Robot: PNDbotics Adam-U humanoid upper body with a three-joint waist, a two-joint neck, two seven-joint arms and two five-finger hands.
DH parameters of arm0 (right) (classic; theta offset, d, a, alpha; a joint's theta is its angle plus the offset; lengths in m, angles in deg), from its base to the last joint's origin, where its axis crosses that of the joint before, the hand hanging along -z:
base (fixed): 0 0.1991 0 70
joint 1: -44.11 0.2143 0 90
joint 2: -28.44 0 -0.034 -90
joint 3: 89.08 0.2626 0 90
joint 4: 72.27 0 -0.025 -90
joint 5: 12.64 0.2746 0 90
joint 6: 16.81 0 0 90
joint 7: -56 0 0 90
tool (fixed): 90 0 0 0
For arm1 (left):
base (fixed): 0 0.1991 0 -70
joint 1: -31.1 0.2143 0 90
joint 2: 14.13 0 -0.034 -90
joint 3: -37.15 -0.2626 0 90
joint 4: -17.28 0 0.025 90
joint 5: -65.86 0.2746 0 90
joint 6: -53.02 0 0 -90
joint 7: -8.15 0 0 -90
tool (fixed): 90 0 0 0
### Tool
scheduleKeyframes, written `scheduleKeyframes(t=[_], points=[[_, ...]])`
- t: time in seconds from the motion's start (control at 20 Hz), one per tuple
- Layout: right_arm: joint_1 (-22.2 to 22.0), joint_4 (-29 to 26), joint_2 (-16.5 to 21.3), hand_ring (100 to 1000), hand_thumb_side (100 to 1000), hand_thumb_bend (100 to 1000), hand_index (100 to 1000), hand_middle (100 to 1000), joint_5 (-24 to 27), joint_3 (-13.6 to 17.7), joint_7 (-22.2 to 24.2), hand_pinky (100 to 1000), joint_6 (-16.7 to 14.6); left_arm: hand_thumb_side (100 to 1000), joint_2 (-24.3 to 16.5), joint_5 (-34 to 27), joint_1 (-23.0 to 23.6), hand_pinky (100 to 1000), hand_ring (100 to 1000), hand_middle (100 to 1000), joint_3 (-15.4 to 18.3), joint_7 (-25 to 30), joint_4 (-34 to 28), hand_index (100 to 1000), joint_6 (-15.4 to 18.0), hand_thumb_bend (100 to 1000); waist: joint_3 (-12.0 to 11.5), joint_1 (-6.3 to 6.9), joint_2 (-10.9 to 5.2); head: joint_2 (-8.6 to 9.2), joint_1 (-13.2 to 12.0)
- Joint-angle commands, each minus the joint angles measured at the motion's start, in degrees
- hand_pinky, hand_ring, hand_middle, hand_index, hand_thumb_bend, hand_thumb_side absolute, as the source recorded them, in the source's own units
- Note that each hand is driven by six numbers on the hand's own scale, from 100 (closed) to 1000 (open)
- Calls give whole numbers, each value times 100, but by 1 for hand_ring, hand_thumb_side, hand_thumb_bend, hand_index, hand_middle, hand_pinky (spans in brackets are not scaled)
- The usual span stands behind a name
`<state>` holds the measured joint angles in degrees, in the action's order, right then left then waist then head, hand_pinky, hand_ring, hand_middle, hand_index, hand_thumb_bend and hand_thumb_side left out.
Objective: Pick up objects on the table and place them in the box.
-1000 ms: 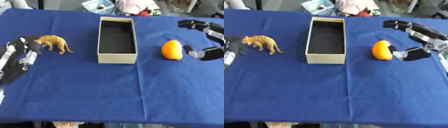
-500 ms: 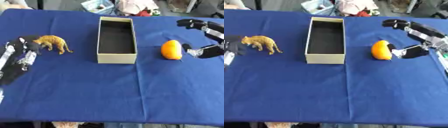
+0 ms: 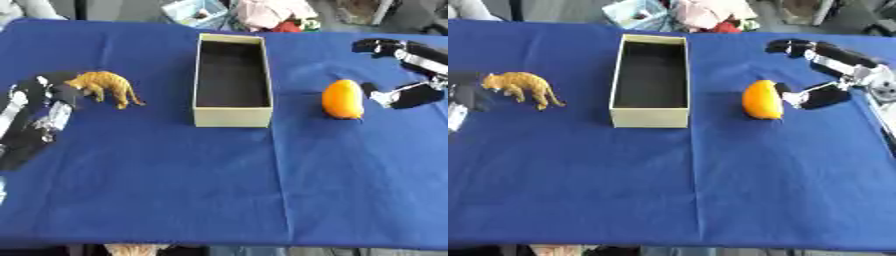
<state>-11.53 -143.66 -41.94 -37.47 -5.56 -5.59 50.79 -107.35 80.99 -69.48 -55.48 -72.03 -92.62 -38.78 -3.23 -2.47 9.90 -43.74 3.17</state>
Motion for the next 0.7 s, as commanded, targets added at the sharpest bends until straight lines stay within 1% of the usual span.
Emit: scheduleKeyframes(t=[0.05,0.35,0.7], points=[[186,296,47,1000,313,100,1000,986,-219,6,14,926,-52,775,-109,-13,-31,703,585,590,9,24,-92,851,9,100,-2,25,-97,5,19],[338,834,-123,1000,359,100,1000,983,-490,28,-16,926,-89,775,-102,-14,-23,703,585,590,4,32,-87,851,11,100,5,38,-108,-12,29],[472,1280,-315,1000,421,100,1000,983,-743,-5,36,926,-134,776,-95,-17,-22,703,585,590,-3,41,-83,851,13,100,-1,49,-121,-24,48]])
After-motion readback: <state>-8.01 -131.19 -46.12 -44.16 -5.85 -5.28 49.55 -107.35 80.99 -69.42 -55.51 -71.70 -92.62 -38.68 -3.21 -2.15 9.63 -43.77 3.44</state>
